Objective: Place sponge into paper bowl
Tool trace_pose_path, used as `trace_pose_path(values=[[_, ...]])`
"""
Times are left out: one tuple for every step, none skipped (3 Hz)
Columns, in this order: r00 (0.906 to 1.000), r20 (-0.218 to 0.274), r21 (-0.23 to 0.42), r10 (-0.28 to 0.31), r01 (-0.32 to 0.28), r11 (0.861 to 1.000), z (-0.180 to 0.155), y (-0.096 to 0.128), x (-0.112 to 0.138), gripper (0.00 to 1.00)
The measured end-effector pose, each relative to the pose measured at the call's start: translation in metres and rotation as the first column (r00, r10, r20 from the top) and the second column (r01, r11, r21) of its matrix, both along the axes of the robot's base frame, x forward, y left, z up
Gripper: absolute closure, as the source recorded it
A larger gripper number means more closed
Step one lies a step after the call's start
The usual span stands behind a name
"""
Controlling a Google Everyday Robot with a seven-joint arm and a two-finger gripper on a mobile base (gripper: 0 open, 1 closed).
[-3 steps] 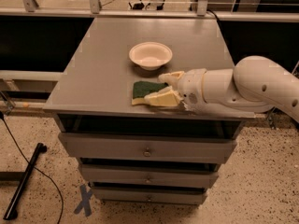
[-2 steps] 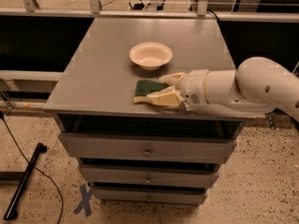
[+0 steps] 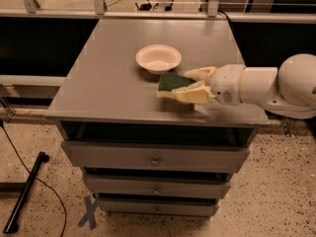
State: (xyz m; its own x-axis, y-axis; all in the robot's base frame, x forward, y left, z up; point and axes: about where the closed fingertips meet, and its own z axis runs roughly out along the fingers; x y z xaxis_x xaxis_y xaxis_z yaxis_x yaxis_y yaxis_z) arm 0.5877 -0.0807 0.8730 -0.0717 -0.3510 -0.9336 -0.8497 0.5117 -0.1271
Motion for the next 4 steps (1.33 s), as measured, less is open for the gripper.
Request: trace_pose_path(values=[[0.9973, 0.057, -0.028, -0.047, 0.048, 0.998, 0.035, -0.034, 0.010, 1.00], [0.9930, 0.081, -0.073, -0.086, 0.092, 0.993, 0.063, -0.059, 0.028, 1.00], [0.9901, 0.086, -0.103, -0.111, 0.120, 0.987, 0.088, -0.064, 0.060, 1.00], [0.9921, 0.081, -0.106, -0.096, 0.104, 0.989, 0.103, -0.048, 0.085, 1.00]])
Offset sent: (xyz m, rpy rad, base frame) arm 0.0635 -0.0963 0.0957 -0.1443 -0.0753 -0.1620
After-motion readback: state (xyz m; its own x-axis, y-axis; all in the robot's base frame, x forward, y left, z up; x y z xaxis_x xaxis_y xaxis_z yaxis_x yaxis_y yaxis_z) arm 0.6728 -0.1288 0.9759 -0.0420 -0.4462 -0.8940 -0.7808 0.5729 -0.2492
